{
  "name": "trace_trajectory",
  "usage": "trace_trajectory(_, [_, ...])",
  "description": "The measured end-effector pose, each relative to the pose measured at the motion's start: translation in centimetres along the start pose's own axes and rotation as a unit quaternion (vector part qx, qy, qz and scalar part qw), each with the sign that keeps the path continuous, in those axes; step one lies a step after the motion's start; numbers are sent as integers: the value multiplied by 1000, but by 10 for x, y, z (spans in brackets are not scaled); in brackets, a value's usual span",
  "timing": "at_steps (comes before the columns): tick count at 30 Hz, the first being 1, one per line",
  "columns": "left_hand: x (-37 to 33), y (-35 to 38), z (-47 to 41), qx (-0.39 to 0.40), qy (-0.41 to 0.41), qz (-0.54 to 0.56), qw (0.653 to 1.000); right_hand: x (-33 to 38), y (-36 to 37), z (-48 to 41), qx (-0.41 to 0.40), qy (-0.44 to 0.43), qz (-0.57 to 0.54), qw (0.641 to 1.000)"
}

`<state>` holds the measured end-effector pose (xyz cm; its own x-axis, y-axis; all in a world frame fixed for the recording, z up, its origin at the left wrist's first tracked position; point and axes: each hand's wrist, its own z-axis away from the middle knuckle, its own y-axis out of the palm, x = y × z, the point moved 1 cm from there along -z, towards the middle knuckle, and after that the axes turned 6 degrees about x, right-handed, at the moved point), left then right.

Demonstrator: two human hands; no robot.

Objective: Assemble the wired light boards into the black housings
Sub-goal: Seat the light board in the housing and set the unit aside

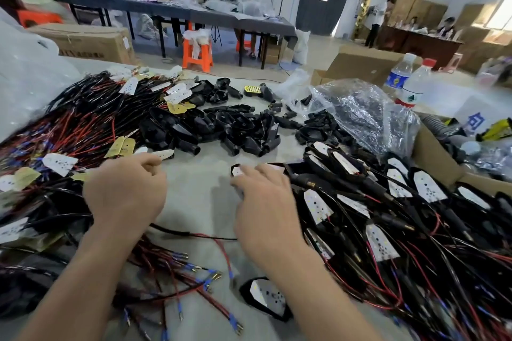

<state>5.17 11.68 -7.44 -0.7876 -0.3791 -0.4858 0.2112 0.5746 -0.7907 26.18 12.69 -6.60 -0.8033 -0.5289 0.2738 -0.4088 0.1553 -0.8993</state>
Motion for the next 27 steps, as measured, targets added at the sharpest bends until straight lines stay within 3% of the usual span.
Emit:
trace_trajectory(2, [12, -5, -8, 0, -16, -74, 997, 16, 16, -8, 33, -16, -55, 998])
trace_trajectory(5, [25, -8, -13, 115, -64, -184, 974, 31, 33, -25, 96, -13, -118, 988])
trace_trajectory(8, [28, -5, -14, 133, -64, -209, 967, 30, 46, -36, 161, 13, -134, 978])
trace_trajectory(14, [32, -7, -23, 37, -93, -145, 984, 21, 57, -28, 163, 18, -152, 975])
trace_trajectory(19, [18, -15, -14, -121, 18, 31, 992, 21, 54, -28, 180, 63, -235, 953])
trace_trajectory(22, [2, -12, -5, -95, 75, 131, 984, 24, 52, -30, 150, 77, -306, 937])
trace_trajectory(27, [-23, -1, 16, 0, 121, 251, 961, 27, 47, -33, 167, 66, -444, 878])
